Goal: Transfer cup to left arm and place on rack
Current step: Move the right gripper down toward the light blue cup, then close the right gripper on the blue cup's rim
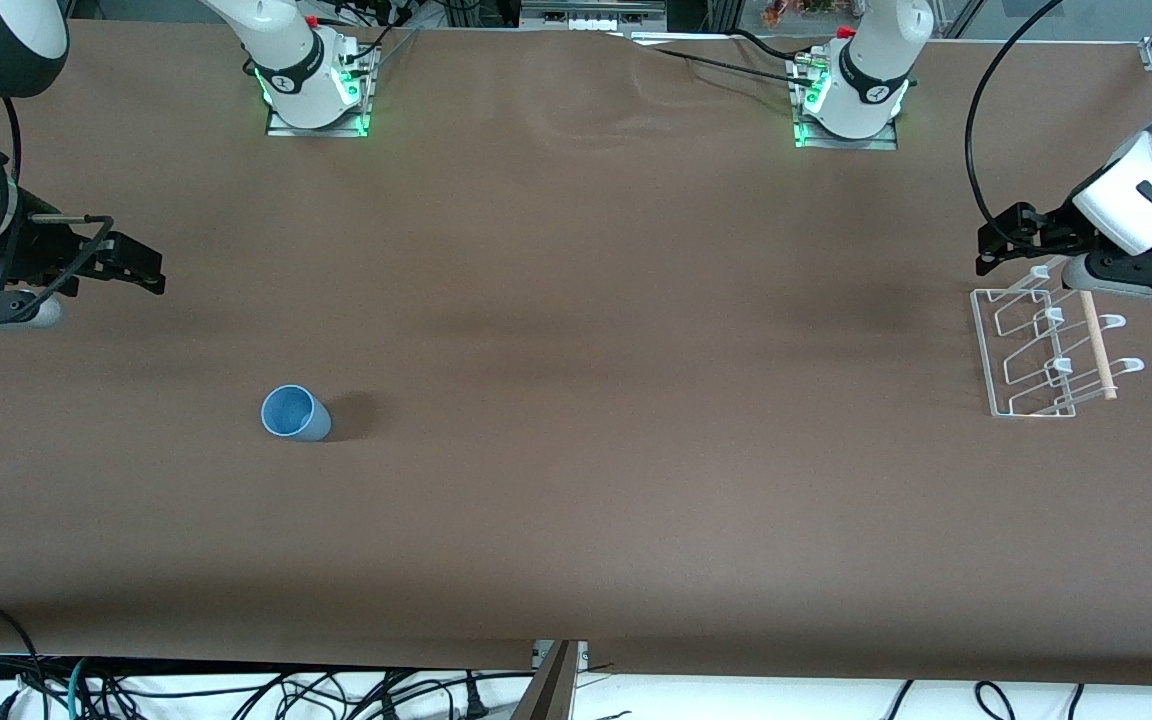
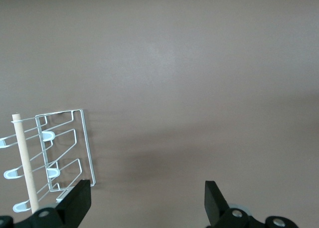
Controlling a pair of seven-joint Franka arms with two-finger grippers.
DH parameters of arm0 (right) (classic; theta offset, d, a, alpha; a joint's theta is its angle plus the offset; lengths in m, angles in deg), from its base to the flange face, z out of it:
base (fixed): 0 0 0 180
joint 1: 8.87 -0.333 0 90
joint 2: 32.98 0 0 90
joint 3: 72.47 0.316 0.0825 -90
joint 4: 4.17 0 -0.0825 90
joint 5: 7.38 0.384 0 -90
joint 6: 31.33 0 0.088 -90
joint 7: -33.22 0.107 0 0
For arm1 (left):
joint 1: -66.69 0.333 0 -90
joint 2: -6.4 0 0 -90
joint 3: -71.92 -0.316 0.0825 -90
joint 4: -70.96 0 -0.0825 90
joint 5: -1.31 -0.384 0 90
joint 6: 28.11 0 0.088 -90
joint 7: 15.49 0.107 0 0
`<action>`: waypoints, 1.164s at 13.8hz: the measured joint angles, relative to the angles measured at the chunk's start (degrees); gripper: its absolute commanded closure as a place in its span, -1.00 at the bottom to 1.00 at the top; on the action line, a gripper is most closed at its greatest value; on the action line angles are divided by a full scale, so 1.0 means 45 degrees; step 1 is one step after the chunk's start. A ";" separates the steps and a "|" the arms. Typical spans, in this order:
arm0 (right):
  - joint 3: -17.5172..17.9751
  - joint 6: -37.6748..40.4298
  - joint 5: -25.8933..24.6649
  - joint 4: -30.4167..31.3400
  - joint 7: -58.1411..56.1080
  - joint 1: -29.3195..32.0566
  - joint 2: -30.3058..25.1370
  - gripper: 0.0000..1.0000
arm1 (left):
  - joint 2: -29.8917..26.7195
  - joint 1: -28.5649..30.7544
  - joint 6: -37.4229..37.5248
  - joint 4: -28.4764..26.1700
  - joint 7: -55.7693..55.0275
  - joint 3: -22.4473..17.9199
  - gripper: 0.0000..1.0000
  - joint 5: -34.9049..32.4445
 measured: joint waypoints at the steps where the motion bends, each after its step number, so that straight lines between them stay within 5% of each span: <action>1: 0.0000 0.0000 0.0000 -0.0007 0.0000 0.0000 0.0024 -0.99 | 0.0000 0.0000 0.0000 0.0000 0.0000 0.0000 -1.00 0.0000; 6: 0.0000 -0.0026 0.0000 -0.0009 0.0002 0.0000 0.0546 -0.99 | 0.0000 0.0001 0.0000 0.0000 0.0000 0.0000 -1.00 0.0000; 16: 0.0007 -0.1776 -0.0017 -0.0003 0.0004 0.0003 0.3751 -0.99 | 0.0000 0.0007 0.0000 -0.0002 0.0000 0.0000 -1.00 0.0000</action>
